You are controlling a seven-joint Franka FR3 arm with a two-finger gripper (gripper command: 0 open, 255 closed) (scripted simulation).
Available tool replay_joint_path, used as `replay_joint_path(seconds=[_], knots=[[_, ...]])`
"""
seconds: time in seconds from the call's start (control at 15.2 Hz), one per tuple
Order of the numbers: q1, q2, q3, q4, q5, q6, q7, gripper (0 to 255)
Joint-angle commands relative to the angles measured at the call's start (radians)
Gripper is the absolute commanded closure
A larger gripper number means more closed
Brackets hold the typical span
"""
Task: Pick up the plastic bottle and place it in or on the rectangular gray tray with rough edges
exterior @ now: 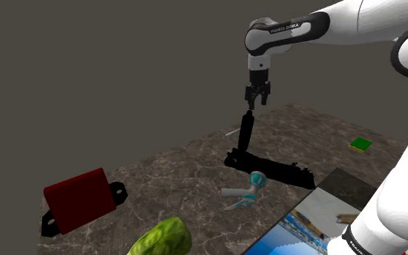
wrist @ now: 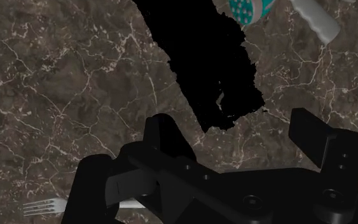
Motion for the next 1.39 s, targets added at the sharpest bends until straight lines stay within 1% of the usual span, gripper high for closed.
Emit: replay_joint_path(seconds=[0.0, 0.26, 0.46, 0.53, 0.99, 1.32], knots=[[-0.008, 0.091, -0.005, 0.073, 0.013, -0.009, -0.015, 0], [-0.035, 0.283, -0.011, 0.261, 0.040, -0.056, -0.049, 0], [-0.060, 0.439, -0.011, 0.432, 0.058, -0.110, -0.068, 0], [-0.061, 0.441, -0.010, 0.434, 0.058, -0.111, -0.068, 0], [-0.053, 0.409, -0.010, 0.287, 0.055, 0.005, -0.068, 0], [-0.053, 0.409, -0.010, 0.287, 0.055, 0.005, -0.068, 0]])
